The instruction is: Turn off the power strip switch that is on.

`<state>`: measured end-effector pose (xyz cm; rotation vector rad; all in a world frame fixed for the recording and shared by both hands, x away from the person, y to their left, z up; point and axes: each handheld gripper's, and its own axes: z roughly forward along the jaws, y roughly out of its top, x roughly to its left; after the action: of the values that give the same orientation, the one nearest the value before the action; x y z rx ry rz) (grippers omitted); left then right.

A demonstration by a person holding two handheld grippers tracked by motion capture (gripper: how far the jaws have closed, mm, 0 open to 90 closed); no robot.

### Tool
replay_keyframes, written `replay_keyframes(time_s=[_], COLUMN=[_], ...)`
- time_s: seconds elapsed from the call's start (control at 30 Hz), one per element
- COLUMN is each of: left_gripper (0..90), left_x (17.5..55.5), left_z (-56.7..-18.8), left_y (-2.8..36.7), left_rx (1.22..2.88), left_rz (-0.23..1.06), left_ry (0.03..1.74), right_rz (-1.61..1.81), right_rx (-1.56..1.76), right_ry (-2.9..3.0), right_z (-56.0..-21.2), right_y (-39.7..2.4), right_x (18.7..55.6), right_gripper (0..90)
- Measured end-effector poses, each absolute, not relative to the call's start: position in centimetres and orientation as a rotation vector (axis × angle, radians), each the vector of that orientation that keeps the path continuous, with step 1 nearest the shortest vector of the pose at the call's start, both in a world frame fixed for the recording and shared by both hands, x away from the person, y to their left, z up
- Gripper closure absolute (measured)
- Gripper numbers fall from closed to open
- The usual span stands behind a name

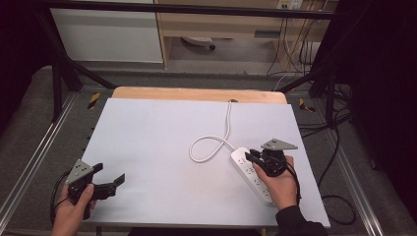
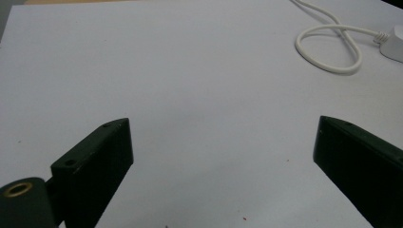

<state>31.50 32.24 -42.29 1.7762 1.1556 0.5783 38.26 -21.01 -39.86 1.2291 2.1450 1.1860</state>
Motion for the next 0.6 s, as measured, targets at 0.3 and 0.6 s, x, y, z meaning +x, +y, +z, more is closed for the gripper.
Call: replay_keyframes(time_s=[0.3,0.6], left_gripper=[5.7,5.7], left_x=[31.5,31.5], left_z=[-42.3,-42.3], left_y=[32.4,32.3], left_rx=[1.773,1.782], left_rz=[0.579,0.575], left_ry=[1.160,1.152], right_rz=[1.226,1.205], right_rx=[1.282,1.307], right_ry=[2.146,2.085], right_z=[-38.2,-37.2], right_y=[-19.5,-19.5], right_x=[39.5,40.6], right_gripper=[22.4,4.1])
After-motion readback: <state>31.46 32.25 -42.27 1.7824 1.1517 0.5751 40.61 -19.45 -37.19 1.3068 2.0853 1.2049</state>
